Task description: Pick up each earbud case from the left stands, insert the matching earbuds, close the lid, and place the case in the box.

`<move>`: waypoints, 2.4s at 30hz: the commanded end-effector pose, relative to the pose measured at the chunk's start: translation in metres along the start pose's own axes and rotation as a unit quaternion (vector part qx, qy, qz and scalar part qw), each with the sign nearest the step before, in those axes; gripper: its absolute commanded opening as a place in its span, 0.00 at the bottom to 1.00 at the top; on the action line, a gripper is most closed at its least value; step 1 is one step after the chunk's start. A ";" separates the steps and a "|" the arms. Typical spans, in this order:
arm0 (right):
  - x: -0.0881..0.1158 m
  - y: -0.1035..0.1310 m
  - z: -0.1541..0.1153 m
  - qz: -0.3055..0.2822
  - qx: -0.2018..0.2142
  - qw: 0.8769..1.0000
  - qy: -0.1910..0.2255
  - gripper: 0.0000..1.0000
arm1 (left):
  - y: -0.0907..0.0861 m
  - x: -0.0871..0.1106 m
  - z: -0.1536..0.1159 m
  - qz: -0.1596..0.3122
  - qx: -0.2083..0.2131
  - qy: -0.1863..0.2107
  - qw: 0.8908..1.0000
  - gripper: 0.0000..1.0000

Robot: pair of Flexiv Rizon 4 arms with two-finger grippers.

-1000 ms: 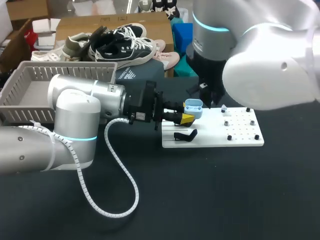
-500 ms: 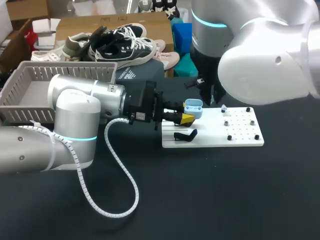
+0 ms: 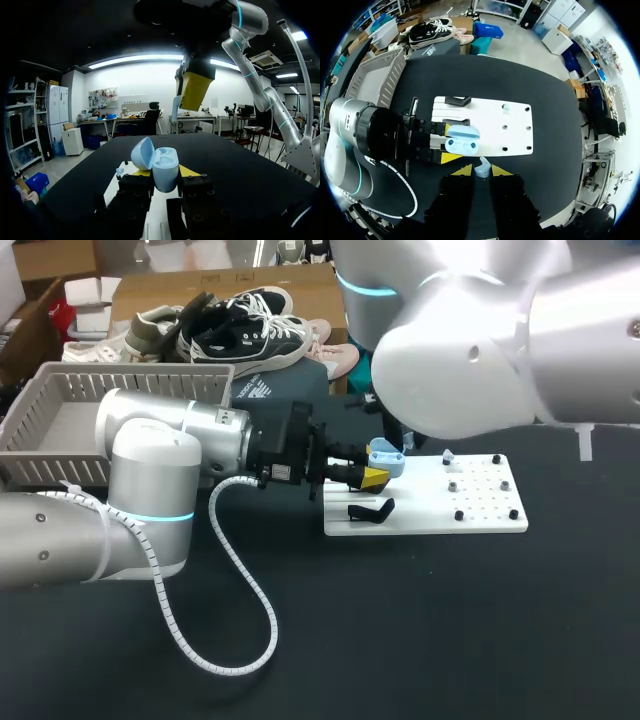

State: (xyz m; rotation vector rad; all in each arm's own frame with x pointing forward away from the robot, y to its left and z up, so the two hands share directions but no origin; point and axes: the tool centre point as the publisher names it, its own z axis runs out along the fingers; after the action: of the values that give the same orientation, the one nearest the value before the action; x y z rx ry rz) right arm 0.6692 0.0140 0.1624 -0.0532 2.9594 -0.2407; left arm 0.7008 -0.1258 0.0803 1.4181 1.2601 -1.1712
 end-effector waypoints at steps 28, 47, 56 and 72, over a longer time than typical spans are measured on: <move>-0.006 0.004 0.006 0.180 -0.012 0.982 0.063 0.00 | 0.000 0.000 0.001 0.000 -0.001 0.000 1.000 0.00; -0.008 0.011 0.007 0.177 -0.002 0.984 0.027 0.00 | 0.000 0.000 0.001 0.000 -0.001 0.000 1.000 0.00; -0.012 0.017 0.009 0.168 0.001 0.985 0.035 0.00 | 0.000 0.000 0.001 0.000 -0.001 0.000 1.000 0.00; -0.018 0.021 0.019 0.171 0.000 0.984 0.054 0.00 | 0.000 0.000 0.001 0.000 -0.001 0.000 1.000 0.00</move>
State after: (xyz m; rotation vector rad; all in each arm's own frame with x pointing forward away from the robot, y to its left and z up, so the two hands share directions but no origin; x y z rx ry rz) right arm 0.6849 0.0293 0.1437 0.4762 3.0000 -0.1899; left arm 0.7008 -0.1258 0.0803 1.4182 1.2601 -1.1712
